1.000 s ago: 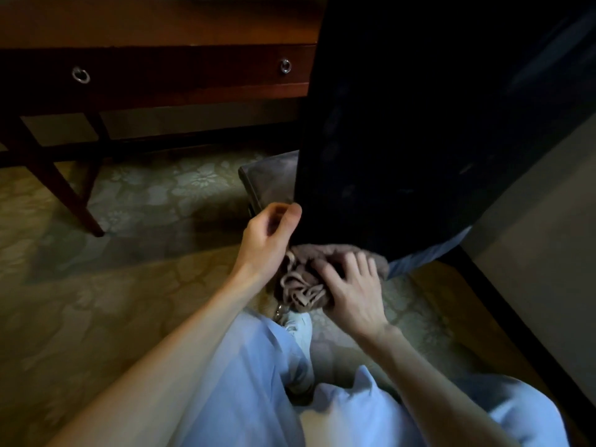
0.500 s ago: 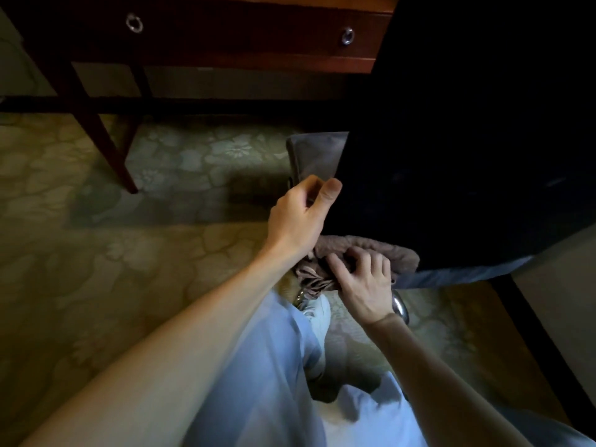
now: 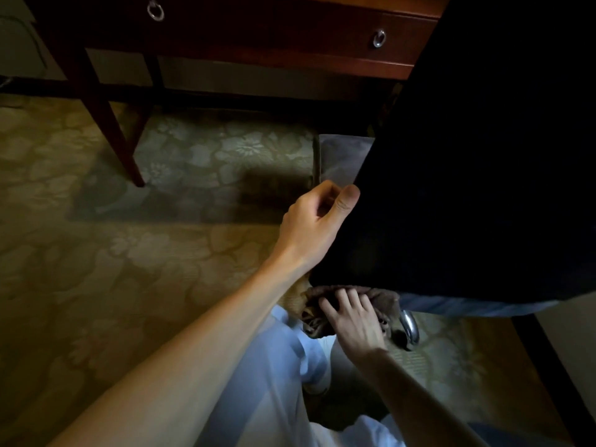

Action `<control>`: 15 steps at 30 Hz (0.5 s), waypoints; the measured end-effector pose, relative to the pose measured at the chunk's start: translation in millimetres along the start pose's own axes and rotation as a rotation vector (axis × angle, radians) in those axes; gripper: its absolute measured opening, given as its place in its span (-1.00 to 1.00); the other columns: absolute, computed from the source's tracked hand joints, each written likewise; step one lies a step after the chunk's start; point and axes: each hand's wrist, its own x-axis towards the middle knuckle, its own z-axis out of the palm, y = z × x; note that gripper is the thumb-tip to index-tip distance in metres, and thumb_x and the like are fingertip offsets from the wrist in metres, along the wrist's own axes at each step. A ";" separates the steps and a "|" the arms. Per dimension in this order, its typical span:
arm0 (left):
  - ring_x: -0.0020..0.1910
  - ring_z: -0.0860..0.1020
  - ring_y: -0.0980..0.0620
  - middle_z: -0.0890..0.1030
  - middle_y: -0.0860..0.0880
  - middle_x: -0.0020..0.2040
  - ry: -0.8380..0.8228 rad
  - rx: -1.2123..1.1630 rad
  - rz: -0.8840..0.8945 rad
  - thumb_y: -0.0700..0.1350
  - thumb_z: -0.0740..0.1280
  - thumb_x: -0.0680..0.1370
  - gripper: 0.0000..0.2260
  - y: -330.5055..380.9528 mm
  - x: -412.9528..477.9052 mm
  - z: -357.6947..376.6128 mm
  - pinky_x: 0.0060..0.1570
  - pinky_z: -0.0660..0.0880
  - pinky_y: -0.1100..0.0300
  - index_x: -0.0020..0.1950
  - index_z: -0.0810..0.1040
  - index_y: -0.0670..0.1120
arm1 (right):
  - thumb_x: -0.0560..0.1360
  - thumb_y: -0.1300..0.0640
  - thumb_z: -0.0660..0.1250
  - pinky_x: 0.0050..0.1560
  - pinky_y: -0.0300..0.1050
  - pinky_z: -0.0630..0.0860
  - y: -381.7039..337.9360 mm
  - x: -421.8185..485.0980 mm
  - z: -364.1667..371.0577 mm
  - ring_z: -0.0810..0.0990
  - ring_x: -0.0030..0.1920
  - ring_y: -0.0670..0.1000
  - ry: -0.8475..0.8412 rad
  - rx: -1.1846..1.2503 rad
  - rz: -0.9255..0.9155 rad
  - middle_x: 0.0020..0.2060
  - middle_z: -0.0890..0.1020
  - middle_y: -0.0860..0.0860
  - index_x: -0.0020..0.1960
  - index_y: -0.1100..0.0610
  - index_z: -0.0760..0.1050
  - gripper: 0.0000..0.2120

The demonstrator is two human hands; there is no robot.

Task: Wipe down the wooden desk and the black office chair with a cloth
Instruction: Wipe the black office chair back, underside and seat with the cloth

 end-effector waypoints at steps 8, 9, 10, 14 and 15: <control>-0.24 0.53 0.31 0.58 0.29 -0.29 0.004 -0.038 -0.098 0.53 0.19 0.48 -0.67 -49.9 -31.1 24.7 -0.22 0.33 0.28 -0.16 0.57 0.34 | 0.32 0.21 0.51 -0.11 0.09 0.26 50.0 -40.5 -62.8 0.34 -0.08 0.20 0.424 0.067 0.161 0.01 0.37 0.19 0.30 0.06 0.41 -0.41; -0.25 0.52 0.31 0.56 0.29 -0.31 0.012 -0.072 -0.128 0.56 0.18 0.46 -0.64 -55.0 -34.5 30.2 -0.21 0.32 0.30 -0.17 0.56 0.35 | 0.33 0.19 0.56 -0.10 0.10 0.25 56.7 -39.1 -68.5 0.33 -0.07 0.20 0.460 0.060 0.170 0.03 0.35 0.19 0.31 0.07 0.40 -0.39; -0.25 0.51 0.31 0.55 0.28 -0.32 0.020 -0.108 -0.151 0.58 0.18 0.44 -0.62 -60.1 -37.2 35.3 -0.21 0.32 0.30 -0.19 0.56 0.33 | 0.31 0.15 0.60 -0.09 0.10 0.24 60.5 -36.0 -70.9 0.32 -0.06 0.20 0.474 0.056 0.172 0.05 0.34 0.19 0.31 0.07 0.39 -0.35; -0.29 0.47 0.27 0.52 0.22 -0.34 0.028 -0.169 -0.198 0.59 0.21 0.41 -0.55 -71.5 -35.8 41.3 -0.22 0.33 0.23 -0.23 0.53 0.24 | 0.43 0.21 0.50 -0.07 0.07 0.24 47.5 -17.9 -49.7 0.32 -0.06 0.18 0.495 0.045 0.118 0.07 0.34 0.19 0.31 0.07 0.36 -0.48; -0.30 0.46 0.27 0.51 0.22 -0.35 0.026 -0.167 -0.200 0.60 0.20 0.41 -0.55 -72.8 -34.6 41.5 -0.23 0.32 0.24 -0.23 0.53 0.24 | 0.48 0.20 0.42 -0.08 0.06 0.24 43.0 -14.4 -38.7 0.32 -0.08 0.17 0.509 0.036 0.113 0.06 0.34 0.19 0.29 0.06 0.36 -0.56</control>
